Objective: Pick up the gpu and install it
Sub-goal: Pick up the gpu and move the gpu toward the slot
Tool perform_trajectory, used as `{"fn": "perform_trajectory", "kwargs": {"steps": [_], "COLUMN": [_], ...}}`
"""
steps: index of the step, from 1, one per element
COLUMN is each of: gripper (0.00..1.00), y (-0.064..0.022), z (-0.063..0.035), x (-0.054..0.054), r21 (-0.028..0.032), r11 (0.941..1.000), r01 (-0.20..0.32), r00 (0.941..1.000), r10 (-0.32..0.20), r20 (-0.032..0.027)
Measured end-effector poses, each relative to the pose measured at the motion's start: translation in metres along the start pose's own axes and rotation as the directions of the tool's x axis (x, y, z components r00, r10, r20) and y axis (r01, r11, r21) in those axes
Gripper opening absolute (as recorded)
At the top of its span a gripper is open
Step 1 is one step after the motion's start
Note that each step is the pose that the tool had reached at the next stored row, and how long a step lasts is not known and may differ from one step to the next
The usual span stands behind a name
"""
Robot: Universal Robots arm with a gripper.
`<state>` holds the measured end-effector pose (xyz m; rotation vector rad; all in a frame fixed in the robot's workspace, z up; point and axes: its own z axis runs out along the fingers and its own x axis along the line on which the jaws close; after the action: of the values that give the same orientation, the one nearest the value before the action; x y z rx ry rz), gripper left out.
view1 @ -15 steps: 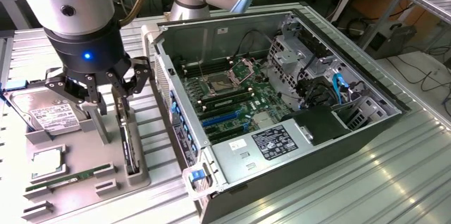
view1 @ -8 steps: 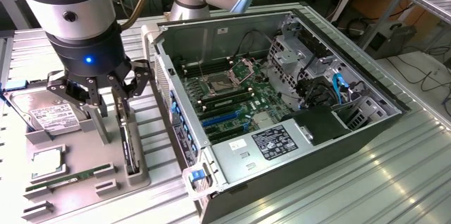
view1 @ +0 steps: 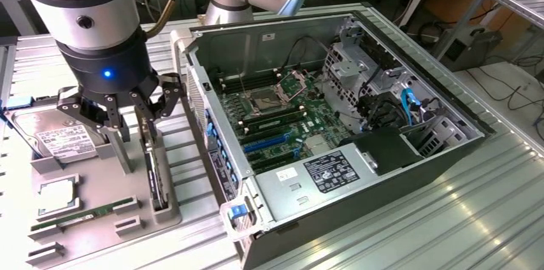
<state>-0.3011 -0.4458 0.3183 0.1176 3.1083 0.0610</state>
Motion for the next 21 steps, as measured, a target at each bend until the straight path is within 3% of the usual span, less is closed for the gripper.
{"fn": "perform_trajectory", "kwargs": {"steps": [11, 21], "gripper": [0.42, 0.42], "y": [-0.0029, -0.0128], "z": [0.0245, 0.0444], "x": [0.002, 0.002], "r21": [0.0004, 0.0004], "r11": [1.0000, 1.0000], "r01": [0.000, 0.000], "r00": [1.0000, 1.0000], "r10": [0.000, 0.000], "r20": [-0.0027, -0.0029]}}
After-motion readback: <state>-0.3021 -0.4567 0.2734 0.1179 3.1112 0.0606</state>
